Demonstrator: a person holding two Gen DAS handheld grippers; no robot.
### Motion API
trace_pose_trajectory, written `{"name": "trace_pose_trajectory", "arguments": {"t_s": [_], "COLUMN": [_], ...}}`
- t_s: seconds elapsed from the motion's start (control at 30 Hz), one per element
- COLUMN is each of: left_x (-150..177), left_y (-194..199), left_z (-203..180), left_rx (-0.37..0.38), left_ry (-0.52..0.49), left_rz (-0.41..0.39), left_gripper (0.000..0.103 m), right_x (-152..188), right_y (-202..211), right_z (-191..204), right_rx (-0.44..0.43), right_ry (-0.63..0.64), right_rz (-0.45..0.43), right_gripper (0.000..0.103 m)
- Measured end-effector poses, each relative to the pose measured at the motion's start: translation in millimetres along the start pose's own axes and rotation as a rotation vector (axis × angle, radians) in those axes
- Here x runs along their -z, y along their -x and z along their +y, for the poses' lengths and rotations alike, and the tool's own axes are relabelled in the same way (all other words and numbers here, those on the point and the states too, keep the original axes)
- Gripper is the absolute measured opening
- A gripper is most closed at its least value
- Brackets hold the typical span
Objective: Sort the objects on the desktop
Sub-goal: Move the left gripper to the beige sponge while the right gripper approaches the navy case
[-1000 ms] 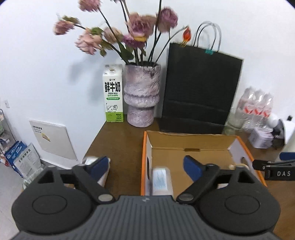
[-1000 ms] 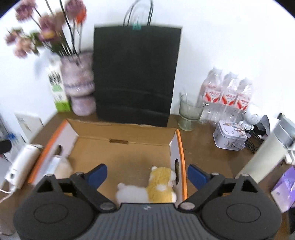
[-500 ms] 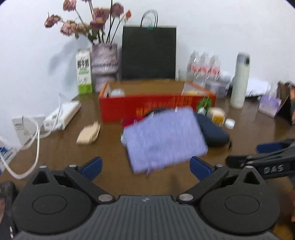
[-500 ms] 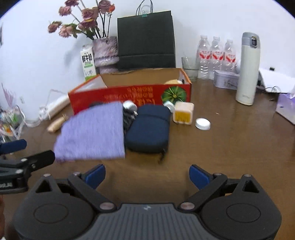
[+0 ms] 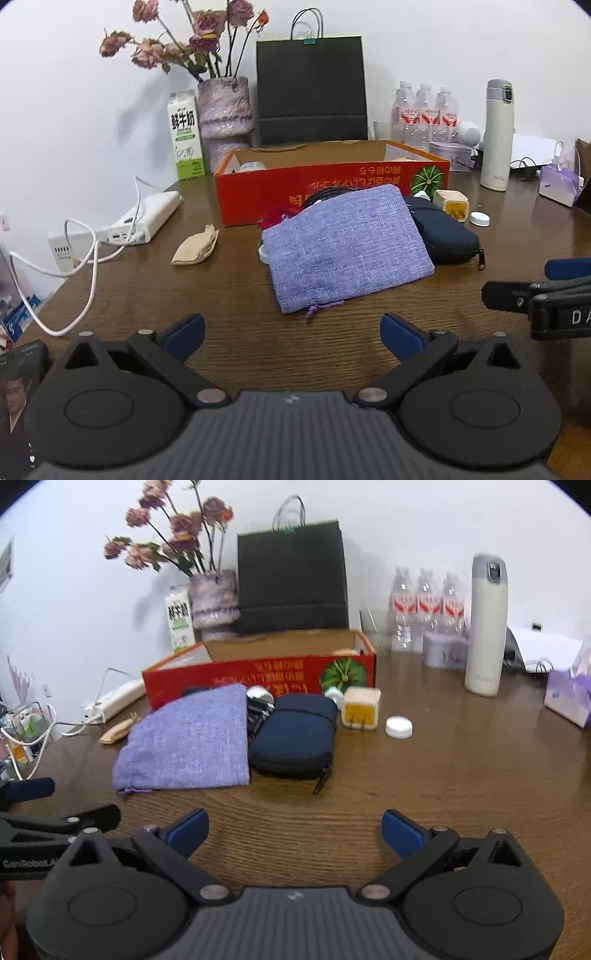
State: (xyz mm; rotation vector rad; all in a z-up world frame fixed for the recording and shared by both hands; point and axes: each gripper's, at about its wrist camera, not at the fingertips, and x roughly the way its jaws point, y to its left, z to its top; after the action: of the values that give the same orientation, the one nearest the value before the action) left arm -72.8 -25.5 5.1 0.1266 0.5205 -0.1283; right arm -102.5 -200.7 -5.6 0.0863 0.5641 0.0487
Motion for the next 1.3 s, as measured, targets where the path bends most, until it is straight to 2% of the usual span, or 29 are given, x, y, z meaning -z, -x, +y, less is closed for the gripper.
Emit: {"name": "trace_pose_trajectory", "arguments": {"t_s": [0.1, 0.17, 0.3, 0.4, 0.5, 0.6, 0.67, 0.77, 0.87, 0.9, 0.97, 1.0, 1.03, 1.1, 1.17, 1.3], "left_x": [-1, -4, -29, -57, -82, -99, -103, -101, -98, -97, -94, -94, -94, -93, -91, -92], "left_y": [2, 2, -7, -26, -56, -95, -118, -142, -156, -159, -159, -157, -155, -151, -142, -112], "left_z": [0, 4, 25, 46, 67, 89, 100, 104, 109, 110, 109, 108, 106, 104, 100, 101], "left_rx": [-0.037, -0.057, -0.004, -0.024, -0.048, 0.017, 0.056, 0.054, 0.052, 0.054, 0.042, 0.052, 0.067, 0.075, 0.059, 0.049], "left_ry": [0.0, 0.011, 0.01, -0.014, -0.026, 0.05, 0.104, 0.096, 0.098, 0.098, 0.059, 0.037, 0.024, 0.009, -0.008, 0.023], "left_rz": [-0.033, -0.046, 0.011, 0.043, 0.072, 0.173, 0.219, 0.267, 0.304, 0.321, 0.313, 0.305, 0.302, 0.303, 0.292, 0.245], "left_gripper": [0.103, 0.103, 0.103, 0.103, 0.103, 0.101, 0.096, 0.089, 0.074, 0.064, 0.056, 0.048, 0.034, 0.017, 0.013, 0.012], "right_x": [1, -1, -9, -17, -35, -55, -67, -83, -90, -91, -90, -88, -86, -85, -86, -81], "right_y": [3, -1, -11, -16, -31, -52, -65, -92, -116, -122, -131, -135, -137, -136, -131, -108], "right_z": [-2, -5, -11, -7, -3, -8, -17, -23, -21, -20, -16, -14, -12, -3, -2, -8], "right_rx": [0.014, -0.007, -0.056, -0.089, -0.055, -0.012, -0.009, -0.015, -0.013, -0.014, -0.013, -0.021, -0.023, 0.004, 0.001, -0.006], "right_ry": [-0.019, -0.026, -0.066, -0.049, -0.015, -0.014, -0.055, -0.104, -0.111, -0.108, -0.097, -0.092, -0.081, -0.018, -0.019, -0.035], "right_rz": [-0.019, 0.006, 0.09, 0.081, 0.062, 0.06, 0.04, 0.072, 0.117, 0.121, 0.139, 0.146, 0.15, 0.148, 0.145, 0.14], "right_gripper": [0.1, 0.1, 0.1, 0.098, 0.096, 0.088, 0.088, 0.086, 0.083, 0.082, 0.082, 0.079, 0.076, 0.07, 0.065, 0.064]}}
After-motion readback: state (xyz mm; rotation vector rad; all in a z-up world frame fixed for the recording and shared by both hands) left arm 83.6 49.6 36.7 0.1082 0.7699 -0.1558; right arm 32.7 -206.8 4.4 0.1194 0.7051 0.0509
